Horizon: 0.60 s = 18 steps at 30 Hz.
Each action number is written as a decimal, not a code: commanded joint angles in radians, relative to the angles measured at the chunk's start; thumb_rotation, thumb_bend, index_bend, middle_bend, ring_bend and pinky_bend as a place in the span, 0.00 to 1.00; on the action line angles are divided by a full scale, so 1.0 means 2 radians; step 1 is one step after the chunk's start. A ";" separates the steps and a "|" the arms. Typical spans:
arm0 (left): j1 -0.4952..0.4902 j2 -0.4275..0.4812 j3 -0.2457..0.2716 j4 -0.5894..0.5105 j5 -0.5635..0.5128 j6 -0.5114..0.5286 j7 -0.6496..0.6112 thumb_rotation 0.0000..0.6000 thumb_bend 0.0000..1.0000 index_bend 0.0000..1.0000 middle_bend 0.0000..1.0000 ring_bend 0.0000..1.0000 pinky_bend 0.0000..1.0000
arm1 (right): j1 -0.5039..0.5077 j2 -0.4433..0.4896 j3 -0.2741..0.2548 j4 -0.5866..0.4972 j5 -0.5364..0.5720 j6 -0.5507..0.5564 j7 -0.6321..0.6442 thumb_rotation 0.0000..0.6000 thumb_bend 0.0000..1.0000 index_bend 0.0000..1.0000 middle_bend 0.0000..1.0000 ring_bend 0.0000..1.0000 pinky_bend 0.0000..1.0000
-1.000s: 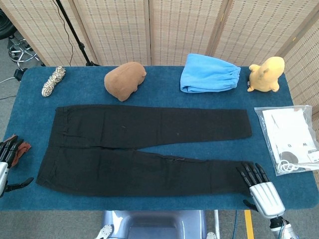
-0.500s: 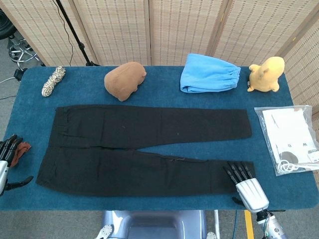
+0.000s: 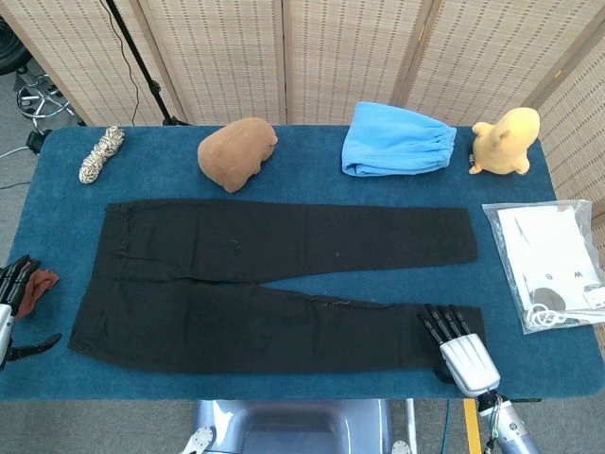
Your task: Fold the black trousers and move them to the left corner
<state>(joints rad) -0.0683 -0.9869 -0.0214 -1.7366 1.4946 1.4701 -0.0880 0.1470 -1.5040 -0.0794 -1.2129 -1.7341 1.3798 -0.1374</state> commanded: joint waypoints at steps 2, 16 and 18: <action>0.001 0.001 0.000 0.001 0.000 0.001 -0.003 1.00 0.00 0.00 0.00 0.00 0.00 | 0.003 -0.008 0.001 0.010 0.002 -0.002 0.000 1.00 0.00 0.00 0.00 0.00 0.00; -0.001 -0.001 -0.001 0.000 -0.005 -0.004 0.003 1.00 0.00 0.00 0.00 0.00 0.00 | 0.005 -0.048 0.009 0.072 -0.003 0.035 0.035 1.00 0.00 0.05 0.01 0.00 0.03; -0.001 -0.001 -0.002 -0.001 -0.006 -0.004 0.003 1.00 0.00 0.00 0.00 0.00 0.00 | 0.004 -0.056 0.008 0.088 -0.005 0.042 0.044 1.00 0.00 0.11 0.06 0.01 0.11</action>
<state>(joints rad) -0.0709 -0.9895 -0.0249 -1.7377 1.4834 1.4613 -0.0811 0.1561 -1.6013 -0.0645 -1.0582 -1.7393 1.4495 -0.0654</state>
